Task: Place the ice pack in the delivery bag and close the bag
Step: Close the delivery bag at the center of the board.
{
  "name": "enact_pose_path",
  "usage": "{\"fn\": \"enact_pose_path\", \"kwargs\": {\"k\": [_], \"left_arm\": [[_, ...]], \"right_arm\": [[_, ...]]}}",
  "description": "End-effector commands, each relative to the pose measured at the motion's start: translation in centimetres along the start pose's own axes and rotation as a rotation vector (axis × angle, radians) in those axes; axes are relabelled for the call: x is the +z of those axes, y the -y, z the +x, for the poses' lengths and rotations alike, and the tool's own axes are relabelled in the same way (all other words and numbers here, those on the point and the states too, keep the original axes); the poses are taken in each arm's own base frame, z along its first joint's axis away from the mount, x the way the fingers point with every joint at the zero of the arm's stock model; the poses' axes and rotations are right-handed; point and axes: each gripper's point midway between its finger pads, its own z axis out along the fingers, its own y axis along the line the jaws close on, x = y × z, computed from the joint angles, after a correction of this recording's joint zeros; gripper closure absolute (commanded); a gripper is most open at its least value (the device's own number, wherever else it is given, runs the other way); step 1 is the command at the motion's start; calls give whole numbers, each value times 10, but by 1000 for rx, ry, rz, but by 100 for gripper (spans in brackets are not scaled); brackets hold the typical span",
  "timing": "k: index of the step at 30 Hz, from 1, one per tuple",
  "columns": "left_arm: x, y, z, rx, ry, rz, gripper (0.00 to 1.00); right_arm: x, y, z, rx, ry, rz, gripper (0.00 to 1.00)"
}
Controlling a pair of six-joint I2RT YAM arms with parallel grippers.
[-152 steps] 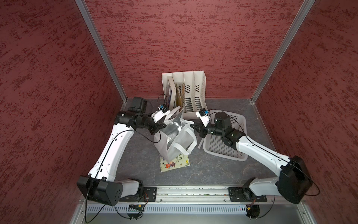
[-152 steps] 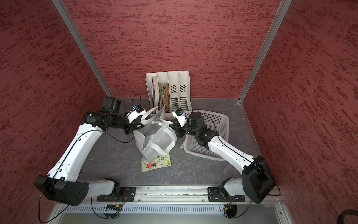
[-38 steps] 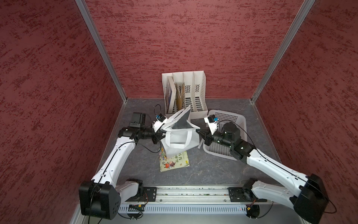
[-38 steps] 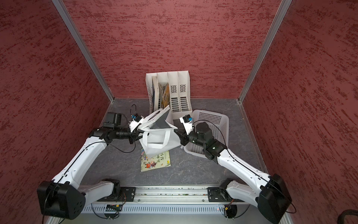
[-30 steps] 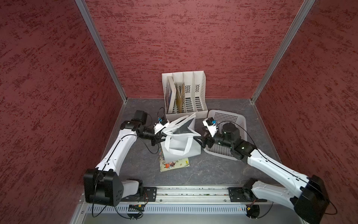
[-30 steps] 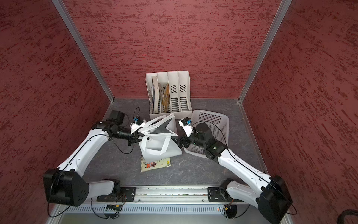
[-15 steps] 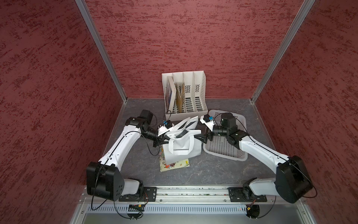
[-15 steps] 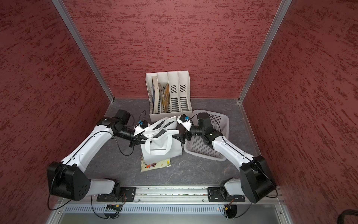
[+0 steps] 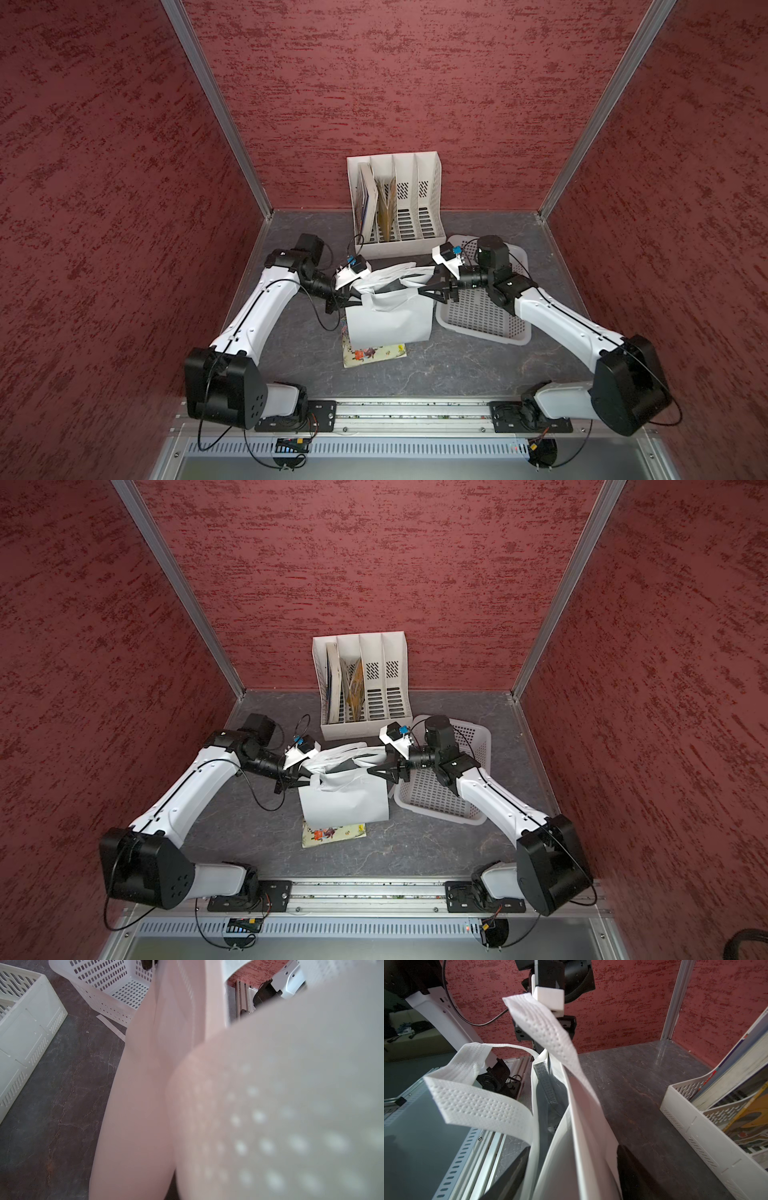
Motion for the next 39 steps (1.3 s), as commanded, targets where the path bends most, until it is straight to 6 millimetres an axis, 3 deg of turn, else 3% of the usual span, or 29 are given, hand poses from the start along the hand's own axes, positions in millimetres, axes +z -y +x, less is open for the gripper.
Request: {"fn": "enact_pose_path", "kwargs": {"k": [1, 4, 7, 9, 12, 15, 16, 19, 21, 22, 24, 31, 34, 35, 39], "left_arm": [[-3, 0, -15, -10, 62, 20, 94], [-1, -1, -12, -30, 67, 14, 76], [1, -1, -9, -47, 71, 10, 50], [2, 0, -7, -45, 70, 5, 42], [2, -1, -1, -35, 53, -19, 49], [3, -3, 7, -29, 34, -47, 76], [3, -4, 9, -25, 30, -56, 78], [4, -3, 16, -26, 19, -79, 74], [4, -4, 19, -37, 17, -94, 49], [4, -3, 19, -37, 19, -94, 42], [3, -2, 19, -36, 21, -93, 39], [1, -3, 17, -30, 26, -99, 50], [-1, -5, 19, -28, 27, -115, 68], [-2, -6, 20, -25, 27, -124, 69], [-9, -7, 22, -15, 39, -168, 71]], "right_arm": [[-1, -11, -5, 36, 2, -67, 45], [2, -18, 7, 15, -45, -58, 46], [5, -20, 18, -21, -105, -21, 60], [3, -18, 22, -32, -125, 8, 64], [0, -19, 27, -53, -140, 44, 61], [-3, -19, 31, -70, -150, 68, 63], [-4, -18, 32, -71, -153, 74, 65], [-5, -20, 32, -76, -156, 73, 68], [-5, -21, 33, -82, -161, 69, 58], [-4, -22, 34, -87, -166, 65, 55], [-1, -27, 39, -102, -184, 46, 54], [4, -31, 47, -122, -232, 27, 69], [0, -28, 46, -157, -240, 67, 91], [-1, -26, 48, -170, -244, 86, 98], [-9, -22, 44, -226, -229, 163, 100]]}}
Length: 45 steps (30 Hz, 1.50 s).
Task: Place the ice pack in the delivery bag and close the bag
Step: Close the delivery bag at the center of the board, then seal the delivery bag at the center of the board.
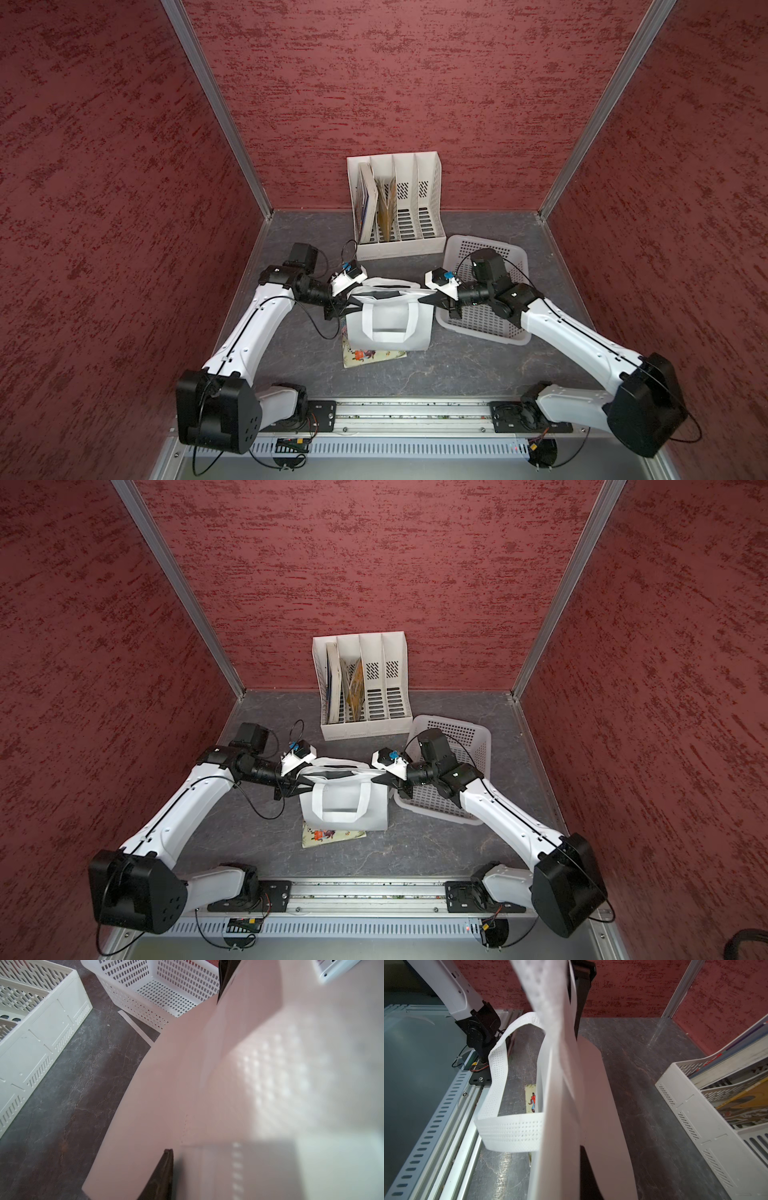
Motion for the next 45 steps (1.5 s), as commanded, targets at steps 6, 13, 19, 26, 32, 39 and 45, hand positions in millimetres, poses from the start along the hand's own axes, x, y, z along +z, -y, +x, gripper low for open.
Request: {"fn": "enact_pose_path", "kwargs": {"k": [6, 13, 19, 26, 32, 39, 45], "left_arm": [[-15, 0, -3, -8, 65, -49, 69], [-48, -3, -29, -47, 173, -135, 31], [-110, -22, -110, -153, 413, -231, 19], [-96, -54, -106, -247, 329, -323, 31], [-60, -62, -97, -269, 208, -276, 31], [-20, -46, -82, -253, 75, -106, 30], [-13, -34, -83, -264, 32, -14, 30]], "right_arm": [[-7, 5, 6, -35, 9, 97, 100], [-7, 5, 5, -69, 26, 111, 100], [-8, 4, 7, -89, 19, 110, 100], [-9, 4, 7, -104, 16, 118, 100], [-9, 4, 7, -106, 15, 120, 100], [-9, 6, 5, -110, 14, 125, 100], [-8, 6, 4, -109, 10, 124, 100]]}}
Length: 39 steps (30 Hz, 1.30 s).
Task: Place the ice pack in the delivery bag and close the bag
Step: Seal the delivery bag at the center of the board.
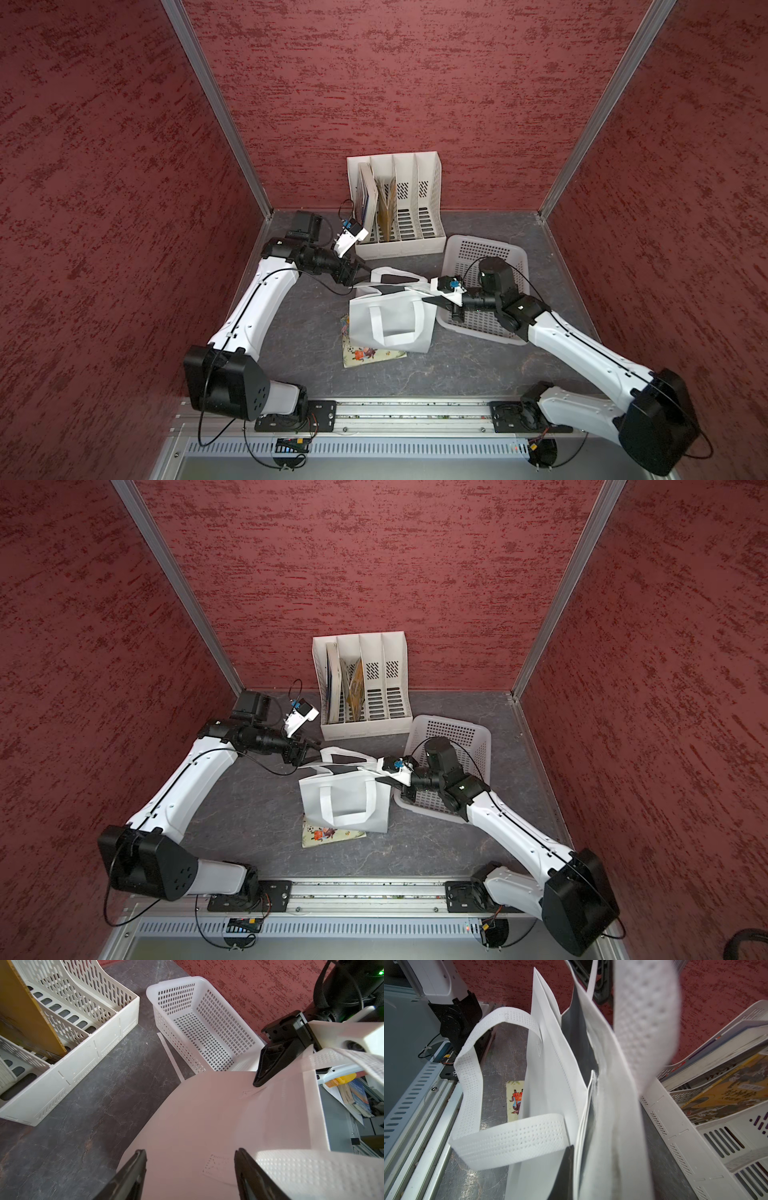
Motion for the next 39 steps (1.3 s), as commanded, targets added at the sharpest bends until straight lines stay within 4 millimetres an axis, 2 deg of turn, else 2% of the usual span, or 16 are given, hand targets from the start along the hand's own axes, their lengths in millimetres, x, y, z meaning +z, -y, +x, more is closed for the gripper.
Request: {"fn": "enact_pose_path", "kwargs": {"k": [1, 7, 19, 26, 34, 39], "left_arm": [[1, 19, 1, 31, -44, 72, 29], [13, 23, 11, 41, -118, 79, 27], [24, 25, 22, 57, -188, 65, 26], [25, 29, 19, 74, -187, 70, 21], [27, 40, 14, 69, -180, 121, 12], [29, 46, 19, 53, -203, 143, 10]], "right_arm": [[-1, 2, 0, -13, -15, 21, 100], [3, 2, -3, -66, -40, 15, 100], [8, 8, -10, -46, -54, 52, 100], [10, 8, -6, -7, -63, 50, 100], [11, 7, -4, 3, -74, 42, 100], [11, 8, -4, 7, -74, 48, 100]]}}
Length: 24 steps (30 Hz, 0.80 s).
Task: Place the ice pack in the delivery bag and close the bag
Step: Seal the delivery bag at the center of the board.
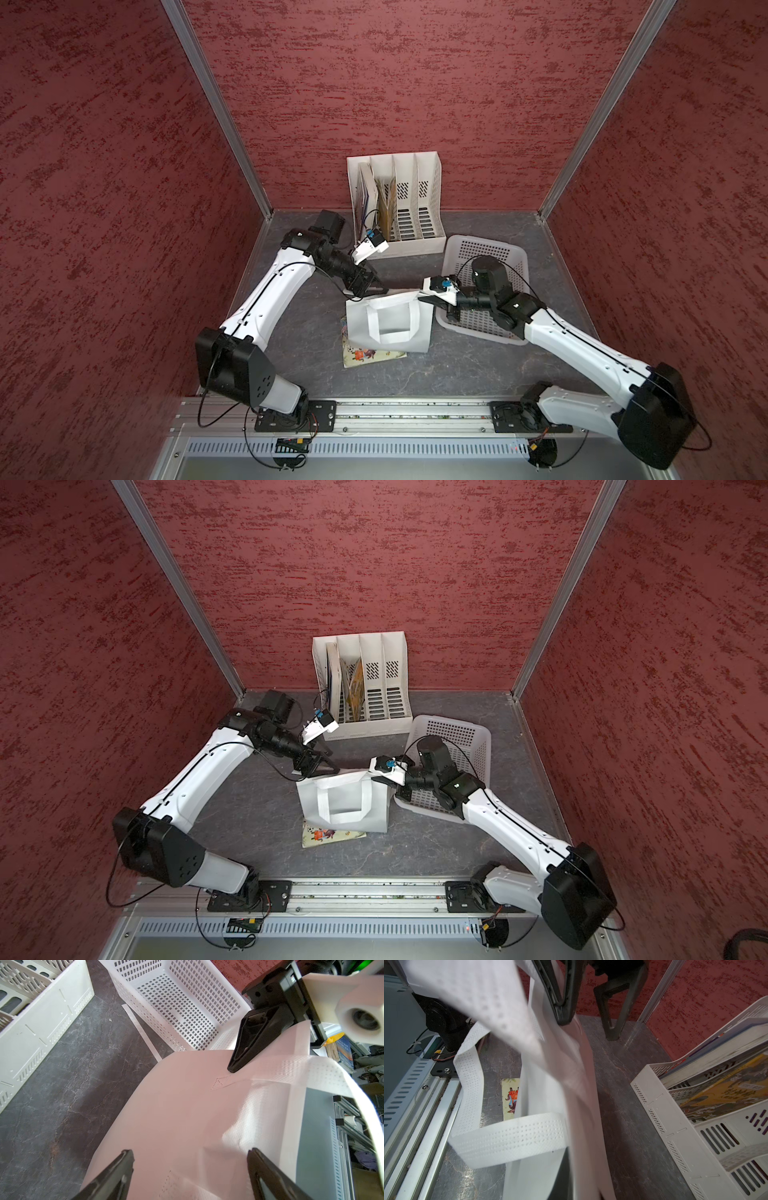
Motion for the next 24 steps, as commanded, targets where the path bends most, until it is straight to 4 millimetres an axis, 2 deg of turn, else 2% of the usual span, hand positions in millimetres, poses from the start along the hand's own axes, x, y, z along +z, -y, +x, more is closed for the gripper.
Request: {"fn": "enact_pose_path", "kwargs": {"k": [1, 6, 10, 14, 19, 24], "left_arm": [[2, 13, 2, -8, -17, 55, 10], [3, 18, 5, 2, -33, 48, 7], [10, 9, 14, 33, -90, -24, 7], [12, -11, 14, 54, -121, -150, 11], [17, -16, 3, 101, -109, -201, 18], [24, -18, -1, 108, -104, -205, 28]], "right_arm": [[0, 7, -3, 12, -20, 31, 100], [1, 8, -2, 24, -19, 30, 100], [0, 8, -5, 27, -9, 32, 100], [-1, 7, -7, 27, -1, 29, 100], [-3, 4, -9, 24, 10, 23, 100], [-4, 0, -12, 20, 21, 9, 100]]}}
